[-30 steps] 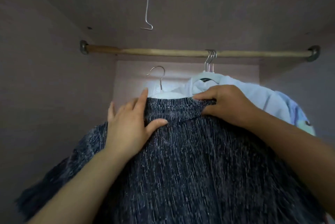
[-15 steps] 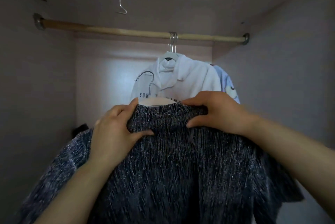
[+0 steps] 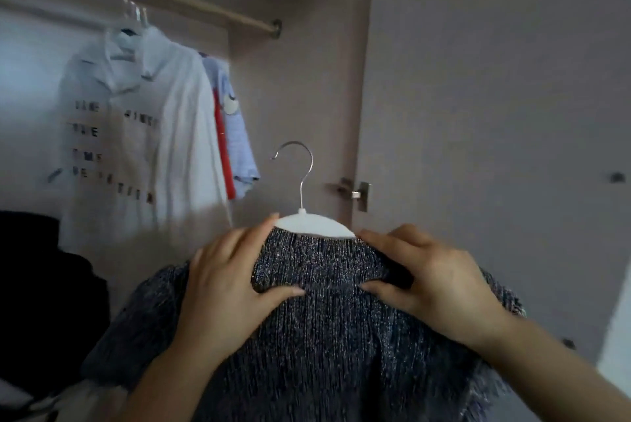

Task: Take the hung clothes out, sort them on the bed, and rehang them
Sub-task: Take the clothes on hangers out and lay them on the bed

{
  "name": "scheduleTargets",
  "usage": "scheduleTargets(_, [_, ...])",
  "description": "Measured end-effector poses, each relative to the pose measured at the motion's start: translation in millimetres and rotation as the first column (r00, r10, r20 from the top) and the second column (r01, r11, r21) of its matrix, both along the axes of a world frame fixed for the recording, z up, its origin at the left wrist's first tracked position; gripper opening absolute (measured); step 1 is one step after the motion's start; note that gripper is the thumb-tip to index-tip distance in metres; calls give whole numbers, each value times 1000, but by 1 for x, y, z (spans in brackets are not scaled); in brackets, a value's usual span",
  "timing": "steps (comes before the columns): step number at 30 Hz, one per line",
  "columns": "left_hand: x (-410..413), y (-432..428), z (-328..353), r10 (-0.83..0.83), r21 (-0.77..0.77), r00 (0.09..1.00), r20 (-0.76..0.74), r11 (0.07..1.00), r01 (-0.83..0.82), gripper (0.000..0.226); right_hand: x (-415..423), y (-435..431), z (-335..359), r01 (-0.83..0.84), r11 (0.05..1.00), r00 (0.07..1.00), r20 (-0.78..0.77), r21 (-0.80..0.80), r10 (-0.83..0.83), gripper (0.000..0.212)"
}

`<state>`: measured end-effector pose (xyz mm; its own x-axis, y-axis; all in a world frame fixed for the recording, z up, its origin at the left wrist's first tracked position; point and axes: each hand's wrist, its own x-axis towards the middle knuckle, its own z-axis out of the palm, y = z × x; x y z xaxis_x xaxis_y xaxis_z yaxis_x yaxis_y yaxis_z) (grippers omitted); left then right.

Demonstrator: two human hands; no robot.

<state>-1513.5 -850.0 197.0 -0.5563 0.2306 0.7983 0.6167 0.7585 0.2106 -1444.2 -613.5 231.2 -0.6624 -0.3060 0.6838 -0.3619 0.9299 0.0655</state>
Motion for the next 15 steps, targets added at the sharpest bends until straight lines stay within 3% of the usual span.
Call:
scheduleTargets(8, [107, 122, -28, -353, -59, 936, -20, 935, 351, 86, 185, 83, -42, 378, 925, 925, 36, -26, -377, 59])
scheduleTargets(12, [193, 181, -41, -556, -88, 829, -59, 830, 551, 82, 309, 108, -59, 560, 827, 829, 48, -46, -558, 60])
scheduleTargets(15, [274, 229, -52, -715, -91, 697, -52, 698, 710, 82, 418, 118, -71, 702, 709, 712, 74, -70, -698, 60])
